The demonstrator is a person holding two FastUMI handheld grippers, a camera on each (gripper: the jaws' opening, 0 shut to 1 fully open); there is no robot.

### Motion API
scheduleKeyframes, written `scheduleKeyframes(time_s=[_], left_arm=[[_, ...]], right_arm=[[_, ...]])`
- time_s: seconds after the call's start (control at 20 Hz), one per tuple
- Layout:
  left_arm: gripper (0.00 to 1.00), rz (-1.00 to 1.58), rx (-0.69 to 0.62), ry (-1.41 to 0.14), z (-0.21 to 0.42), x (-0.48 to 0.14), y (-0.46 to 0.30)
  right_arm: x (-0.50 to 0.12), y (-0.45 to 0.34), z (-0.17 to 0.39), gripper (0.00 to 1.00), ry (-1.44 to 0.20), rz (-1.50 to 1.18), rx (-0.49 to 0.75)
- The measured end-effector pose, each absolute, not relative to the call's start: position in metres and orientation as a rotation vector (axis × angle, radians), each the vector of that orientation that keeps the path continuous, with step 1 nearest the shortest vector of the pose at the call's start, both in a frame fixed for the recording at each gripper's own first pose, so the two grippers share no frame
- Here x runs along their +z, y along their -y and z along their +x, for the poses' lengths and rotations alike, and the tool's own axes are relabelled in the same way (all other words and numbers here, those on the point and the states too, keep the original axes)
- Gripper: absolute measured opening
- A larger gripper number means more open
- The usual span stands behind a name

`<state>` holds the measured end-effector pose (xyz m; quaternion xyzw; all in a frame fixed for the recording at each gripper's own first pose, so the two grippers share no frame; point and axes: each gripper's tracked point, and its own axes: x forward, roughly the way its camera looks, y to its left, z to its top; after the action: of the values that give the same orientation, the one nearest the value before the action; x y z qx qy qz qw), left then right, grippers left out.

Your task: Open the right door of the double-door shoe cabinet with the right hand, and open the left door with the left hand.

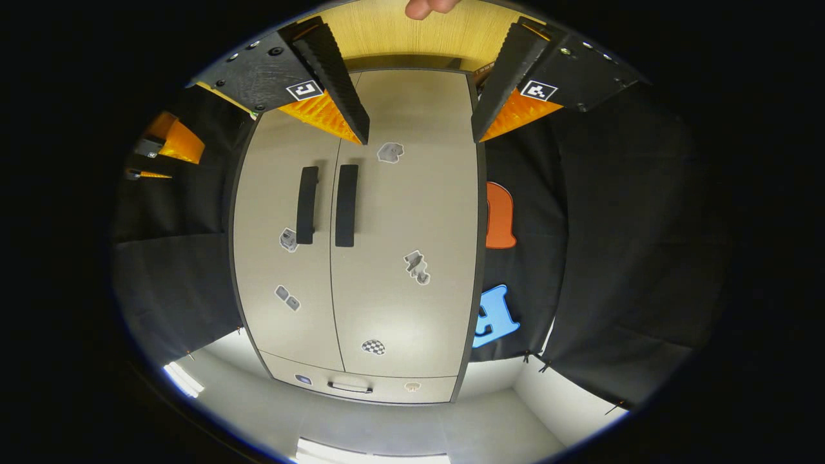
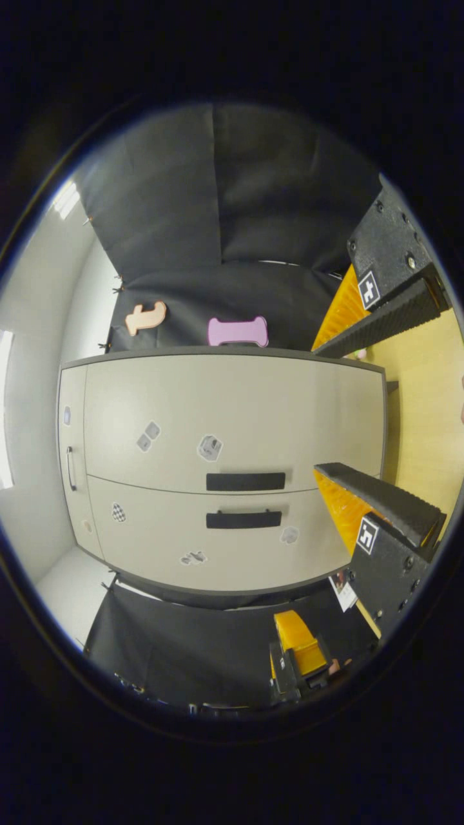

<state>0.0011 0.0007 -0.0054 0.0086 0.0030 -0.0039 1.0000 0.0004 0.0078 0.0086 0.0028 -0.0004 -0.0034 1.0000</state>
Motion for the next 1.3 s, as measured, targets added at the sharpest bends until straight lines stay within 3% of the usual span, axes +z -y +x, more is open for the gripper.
scheduleKeyframes(time_s=[0.7, 1.3], left_arm=[[0.95, 0.016, -0.021, -0.035, -0.025, -0.023, -0.013], [0.95, -0.014, 0.052, -0.051, -0.023, -0.030, -0.055]], right_arm=[[0.066, -0.081, 0.129, 1.00, 0.049, 0.025, 0.081], [0.054, -0.111, 0.205, 0.99, -0.026, 0.044, 0.070]])
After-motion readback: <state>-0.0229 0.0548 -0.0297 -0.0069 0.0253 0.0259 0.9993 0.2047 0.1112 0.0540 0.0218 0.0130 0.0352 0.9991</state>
